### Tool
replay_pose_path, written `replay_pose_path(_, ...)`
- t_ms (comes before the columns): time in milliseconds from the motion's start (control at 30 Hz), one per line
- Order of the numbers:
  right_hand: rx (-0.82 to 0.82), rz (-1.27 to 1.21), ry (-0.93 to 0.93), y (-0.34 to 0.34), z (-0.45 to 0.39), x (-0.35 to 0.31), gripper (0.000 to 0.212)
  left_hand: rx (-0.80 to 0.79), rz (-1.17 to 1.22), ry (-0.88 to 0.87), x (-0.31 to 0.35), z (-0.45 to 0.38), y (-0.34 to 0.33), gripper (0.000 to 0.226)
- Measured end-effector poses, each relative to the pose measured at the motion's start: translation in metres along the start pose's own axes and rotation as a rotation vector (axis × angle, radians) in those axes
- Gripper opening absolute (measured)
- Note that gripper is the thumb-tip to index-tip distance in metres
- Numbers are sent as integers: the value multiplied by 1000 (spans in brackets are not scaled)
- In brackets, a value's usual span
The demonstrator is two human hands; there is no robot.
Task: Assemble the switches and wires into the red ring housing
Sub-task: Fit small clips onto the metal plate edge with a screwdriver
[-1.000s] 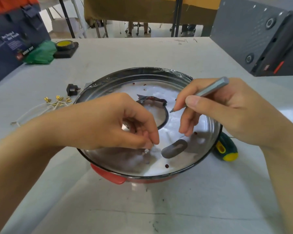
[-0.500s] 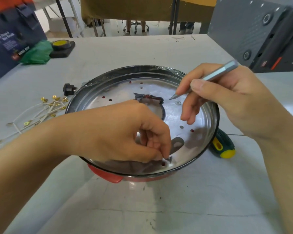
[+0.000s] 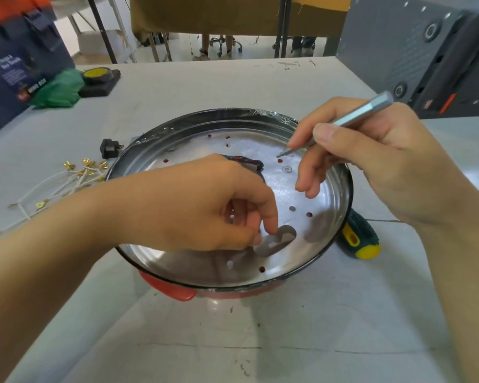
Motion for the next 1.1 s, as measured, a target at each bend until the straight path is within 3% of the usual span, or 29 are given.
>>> replay_pose_path(267, -67, 62, -8, -6, 2, 1, 18, 114, -27, -131, 10, 26, 6, 25)
replay_pose_path(567, -49, 109, 0, -6, 2, 0, 19, 292, -479, -115, 11, 62, -13, 23)
replay_pose_path(700, -2, 138, -10, -2, 1, -1, 20, 332, -530, -99, 11, 65, -19, 15)
replay_pose_path(900, 56, 172, -21, 2, -1, -6, 21, 423, -626, -70, 4, 72, -17, 28)
replay_pose_path(1100, -40, 429, 20, -5, 6, -24, 25, 459, -620, -73, 2, 73, -18, 26)
Point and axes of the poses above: each hand's wrist, its own z-axis away from the middle knuckle, its own y-axis out of the back of the hand, x = y × z, the point moved 7 cm from there along -z, towards the middle knuckle, and after that the axes turned 10 degrees about y, right-handed, at the moved point
